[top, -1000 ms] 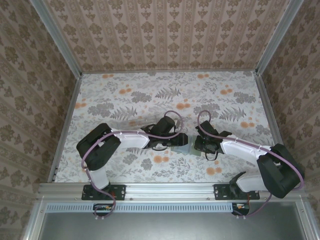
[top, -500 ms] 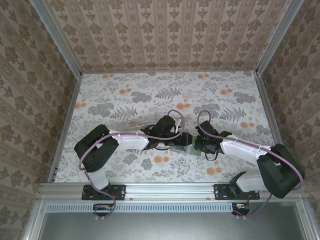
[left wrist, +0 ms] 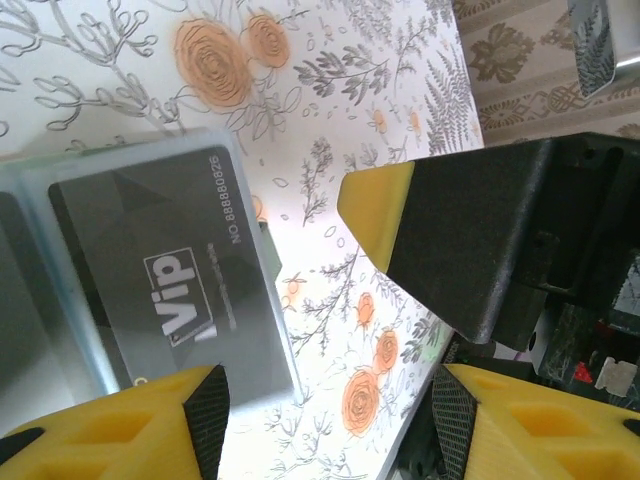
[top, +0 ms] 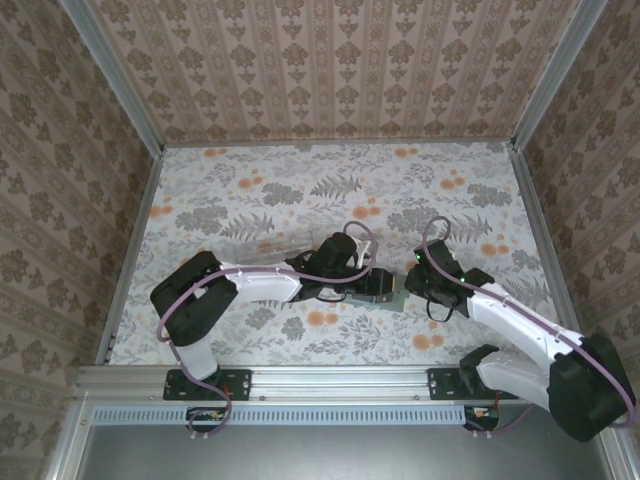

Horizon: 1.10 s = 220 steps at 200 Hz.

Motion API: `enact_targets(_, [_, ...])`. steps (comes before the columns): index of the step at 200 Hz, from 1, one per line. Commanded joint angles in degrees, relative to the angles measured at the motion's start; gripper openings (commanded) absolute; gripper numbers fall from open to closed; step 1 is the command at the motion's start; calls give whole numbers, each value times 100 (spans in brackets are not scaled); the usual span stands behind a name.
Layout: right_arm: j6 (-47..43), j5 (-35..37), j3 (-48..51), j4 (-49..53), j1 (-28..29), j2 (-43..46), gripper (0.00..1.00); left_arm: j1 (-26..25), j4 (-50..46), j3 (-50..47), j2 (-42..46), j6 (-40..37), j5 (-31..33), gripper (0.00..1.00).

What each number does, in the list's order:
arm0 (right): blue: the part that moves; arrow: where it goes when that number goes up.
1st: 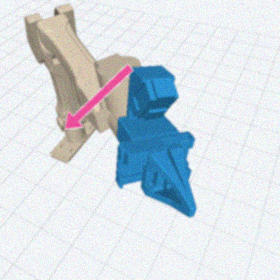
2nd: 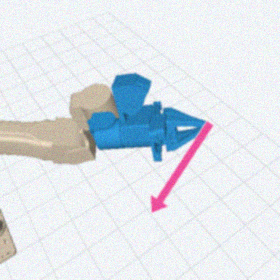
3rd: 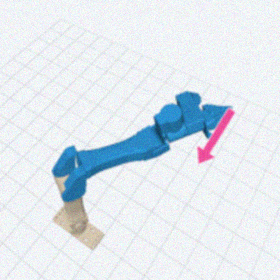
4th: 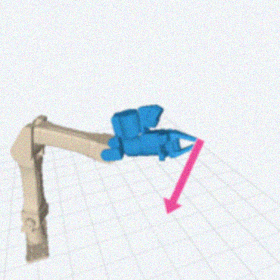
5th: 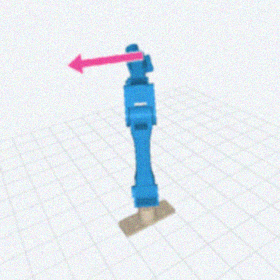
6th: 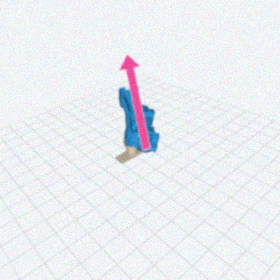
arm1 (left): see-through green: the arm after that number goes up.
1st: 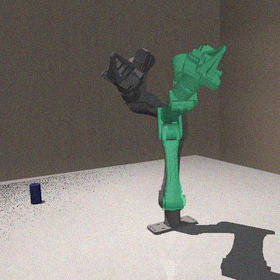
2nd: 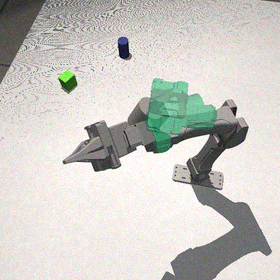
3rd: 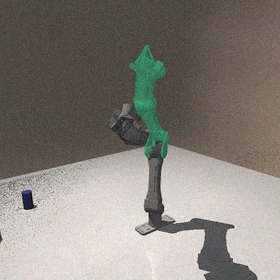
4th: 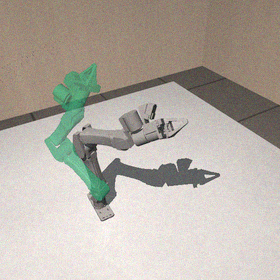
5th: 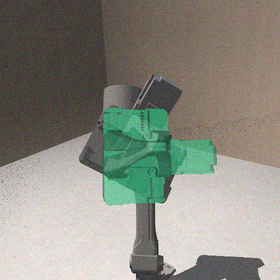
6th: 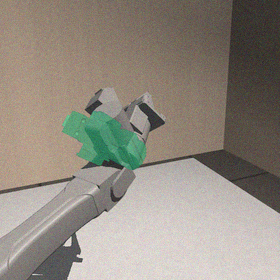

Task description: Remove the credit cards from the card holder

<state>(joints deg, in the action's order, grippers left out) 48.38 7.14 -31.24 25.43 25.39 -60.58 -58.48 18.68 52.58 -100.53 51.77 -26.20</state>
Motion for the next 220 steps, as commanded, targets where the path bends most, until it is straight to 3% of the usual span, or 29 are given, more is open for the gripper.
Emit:
enact_targets(1, [-77,109,83,307,-54,227,33,-17,-172,127,32,-164,40,59])
enact_targets(40, [-331,-471,64,-42,-56,189,35,188,-790,23,333,-395,477,56])
enact_targets(81, [-444,-1013,153,-649,79,148,35,409,-1134,-83,305,-546,676,30])
enact_targets(98, [-435,-1025,147,-815,256,37,27,465,-1078,-65,193,-510,600,18])
enact_targets(141, [-424,-816,100,-727,327,-505,16,450,-1045,111,-23,-458,517,19])
enact_targets(220, [-408,-639,163,-701,327,-815,14,249,-1067,457,-493,-322,431,22])
